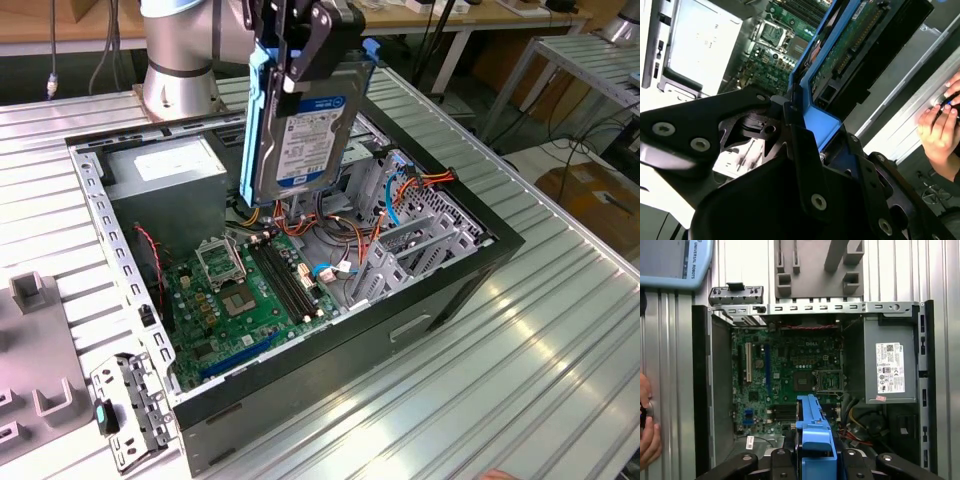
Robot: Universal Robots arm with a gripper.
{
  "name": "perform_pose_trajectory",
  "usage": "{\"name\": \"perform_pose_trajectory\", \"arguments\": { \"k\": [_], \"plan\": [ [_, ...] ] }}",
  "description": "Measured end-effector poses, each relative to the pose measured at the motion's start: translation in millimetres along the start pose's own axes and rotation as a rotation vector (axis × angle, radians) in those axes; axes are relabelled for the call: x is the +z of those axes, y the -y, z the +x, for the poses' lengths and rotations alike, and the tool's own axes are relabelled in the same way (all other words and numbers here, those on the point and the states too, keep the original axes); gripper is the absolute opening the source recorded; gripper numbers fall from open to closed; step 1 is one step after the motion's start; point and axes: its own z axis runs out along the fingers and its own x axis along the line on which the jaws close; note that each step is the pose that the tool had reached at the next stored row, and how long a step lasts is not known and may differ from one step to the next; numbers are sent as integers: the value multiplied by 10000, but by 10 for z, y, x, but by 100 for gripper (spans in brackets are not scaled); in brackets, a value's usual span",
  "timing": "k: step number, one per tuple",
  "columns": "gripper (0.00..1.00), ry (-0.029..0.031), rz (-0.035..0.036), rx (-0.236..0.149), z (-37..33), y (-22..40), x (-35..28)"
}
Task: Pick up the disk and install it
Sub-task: 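Insert the disk into the insertion slot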
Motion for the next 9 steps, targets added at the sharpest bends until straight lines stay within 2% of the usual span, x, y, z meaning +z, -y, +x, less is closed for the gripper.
{"name": "perform_pose_trajectory", "arguments": {
  "k": [1,3,5,9],
  "plan": [
    [37,-1,-1,0,81,5,12],
    [37,0,1,0,141,17,22],
    [37,-3,-3,0,167,86,25],
    [37,-3,-4,0,177,269,33]
  ]
}}
